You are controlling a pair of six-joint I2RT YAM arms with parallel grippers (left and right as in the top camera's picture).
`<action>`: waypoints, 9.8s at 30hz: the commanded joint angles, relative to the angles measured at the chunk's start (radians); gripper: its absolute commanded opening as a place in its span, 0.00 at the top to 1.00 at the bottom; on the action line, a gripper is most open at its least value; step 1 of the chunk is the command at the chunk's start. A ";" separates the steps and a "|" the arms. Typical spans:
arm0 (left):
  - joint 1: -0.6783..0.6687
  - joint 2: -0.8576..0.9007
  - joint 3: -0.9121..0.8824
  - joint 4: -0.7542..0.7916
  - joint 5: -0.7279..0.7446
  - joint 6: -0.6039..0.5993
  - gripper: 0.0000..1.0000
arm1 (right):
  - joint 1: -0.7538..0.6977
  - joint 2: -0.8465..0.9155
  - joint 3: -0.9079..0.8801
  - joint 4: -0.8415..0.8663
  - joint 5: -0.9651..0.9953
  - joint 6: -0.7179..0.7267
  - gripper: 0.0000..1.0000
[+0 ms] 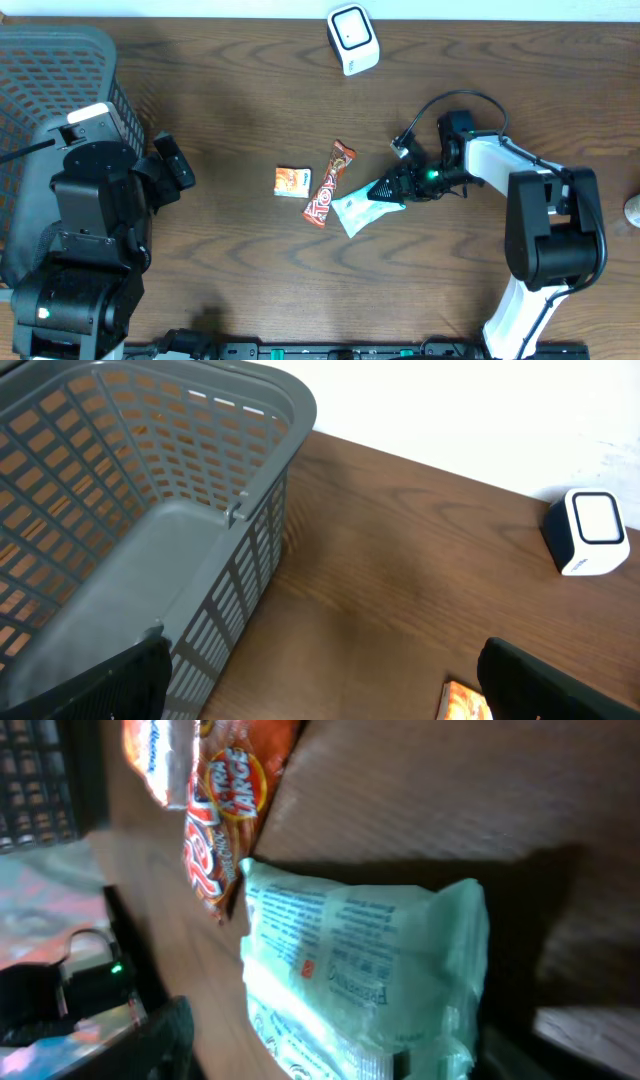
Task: Scan the item barcode
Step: 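Lift the wipes pack and carry it toward the white scanner, then hold the wipes pack barcode in front of the scanner window, then move the wipes pack to the right table edge and release it, then move the right gripper toward the red chocolate bar, then grasp the red chocolate bar at its end with the right gripper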
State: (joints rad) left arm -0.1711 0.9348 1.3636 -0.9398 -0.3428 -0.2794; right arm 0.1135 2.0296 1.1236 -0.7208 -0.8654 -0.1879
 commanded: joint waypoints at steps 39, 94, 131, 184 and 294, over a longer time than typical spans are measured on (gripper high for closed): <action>0.005 -0.002 0.006 -0.003 -0.010 0.017 0.02 | -0.197 0.029 0.086 -0.464 -0.441 -0.621 0.98; 0.005 -0.002 0.006 -0.003 -0.010 0.017 0.02 | 0.132 -0.012 0.428 0.706 1.052 -0.400 0.98; 0.005 -0.002 0.006 -0.003 -0.010 0.017 0.02 | 0.357 0.299 0.685 0.719 1.411 -0.840 0.99; 0.005 -0.002 0.006 -0.003 -0.010 0.017 0.02 | -0.834 0.179 0.679 -0.253 0.598 -0.155 0.99; 0.005 -0.002 0.006 -0.003 -0.010 0.017 0.02 | 0.176 0.556 0.842 -0.500 0.044 -0.692 0.31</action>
State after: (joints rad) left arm -0.1711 0.9348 1.3636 -0.9394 -0.3428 -0.2794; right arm 0.2775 2.5187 1.9759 -1.2381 -0.9226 -0.8768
